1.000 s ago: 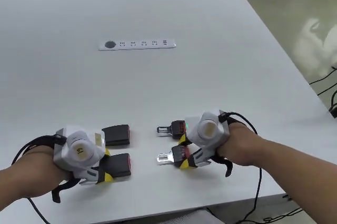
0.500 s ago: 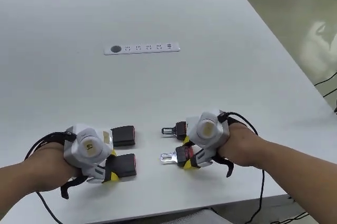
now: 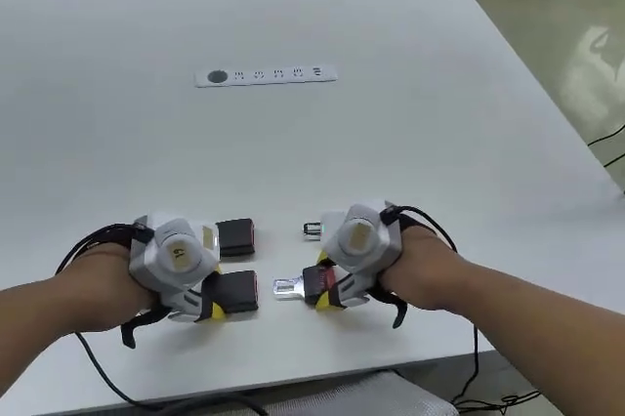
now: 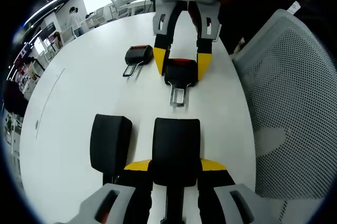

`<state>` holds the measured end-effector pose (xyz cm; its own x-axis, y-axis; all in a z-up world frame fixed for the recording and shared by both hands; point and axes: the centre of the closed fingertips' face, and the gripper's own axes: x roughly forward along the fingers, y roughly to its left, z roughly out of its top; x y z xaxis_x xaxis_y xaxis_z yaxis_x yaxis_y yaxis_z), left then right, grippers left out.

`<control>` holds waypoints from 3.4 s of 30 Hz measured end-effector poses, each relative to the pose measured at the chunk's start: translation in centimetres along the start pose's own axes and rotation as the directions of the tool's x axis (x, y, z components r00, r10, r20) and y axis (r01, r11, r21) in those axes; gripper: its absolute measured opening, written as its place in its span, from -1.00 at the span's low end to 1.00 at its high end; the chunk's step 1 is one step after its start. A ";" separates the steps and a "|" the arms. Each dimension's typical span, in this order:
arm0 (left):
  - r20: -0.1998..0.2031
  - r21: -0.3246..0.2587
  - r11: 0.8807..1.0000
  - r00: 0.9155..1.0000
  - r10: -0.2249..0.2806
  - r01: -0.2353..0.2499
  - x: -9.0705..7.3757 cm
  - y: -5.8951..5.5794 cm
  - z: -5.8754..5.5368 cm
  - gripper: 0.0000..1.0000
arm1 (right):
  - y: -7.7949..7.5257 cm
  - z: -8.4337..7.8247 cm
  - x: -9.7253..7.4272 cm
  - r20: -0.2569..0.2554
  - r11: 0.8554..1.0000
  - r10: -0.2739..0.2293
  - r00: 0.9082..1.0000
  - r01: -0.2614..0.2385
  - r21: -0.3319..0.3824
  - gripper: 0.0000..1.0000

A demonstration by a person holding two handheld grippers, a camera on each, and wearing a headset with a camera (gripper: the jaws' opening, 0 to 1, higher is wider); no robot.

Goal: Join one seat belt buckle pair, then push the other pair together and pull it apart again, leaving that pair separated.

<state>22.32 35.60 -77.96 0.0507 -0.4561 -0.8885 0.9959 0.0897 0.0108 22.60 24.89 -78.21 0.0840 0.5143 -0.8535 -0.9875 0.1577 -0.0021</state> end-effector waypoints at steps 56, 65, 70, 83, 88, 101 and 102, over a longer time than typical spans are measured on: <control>-0.017 0.057 0.998 1.000 -0.027 0.028 0.1 0.2 0.3 -0.35 | 0.8 4.2 1.8 0.072 0.999 0.034 0.997 -0.032 -0.030 -0.39; 0.023 0.040 0.999 0.999 -0.024 0.024 -0.1 0.1 0.2 -0.35 | 0.6 4.0 1.7 0.071 0.998 0.028 0.997 -0.024 -0.064 -0.38; 0.041 0.036 0.999 0.999 -0.030 0.028 -0.1 0.3 0.2 -0.36 | 0.4 4.0 1.8 0.077 0.997 0.041 0.996 -0.036 -0.063 -0.38; 0.029 0.030 0.999 0.999 -0.038 0.038 0.0 0.3 0.2 -0.35 | 0.6 3.8 2.1 0.075 0.997 0.056 0.996 -0.051 -0.065 -0.37; 0.026 0.037 0.998 0.999 -0.044 0.043 -0.1 0.3 0.3 -0.35 | 0.8 3.6 1.9 0.066 0.996 0.061 0.996 -0.056 -0.073 -0.36; 0.012 0.021 0.999 0.999 -0.036 0.036 0.1 0.3 0.1 -0.33 | 0.7 3.4 2.2 0.047 0.996 0.062 0.997 -0.059 -0.064 -0.35; 0.003 0.019 0.999 0.999 -0.037 0.037 0.2 0.3 0.1 -0.32 | 0.8 3.4 2.2 0.044 0.996 0.061 0.997 -0.058 -0.067 -0.35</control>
<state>22.66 35.45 -78.09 0.0137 -0.4614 -0.8871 0.9983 0.0559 -0.0137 22.50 29.02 -78.36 0.0296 0.5591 -0.8285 -0.9974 0.0705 0.0120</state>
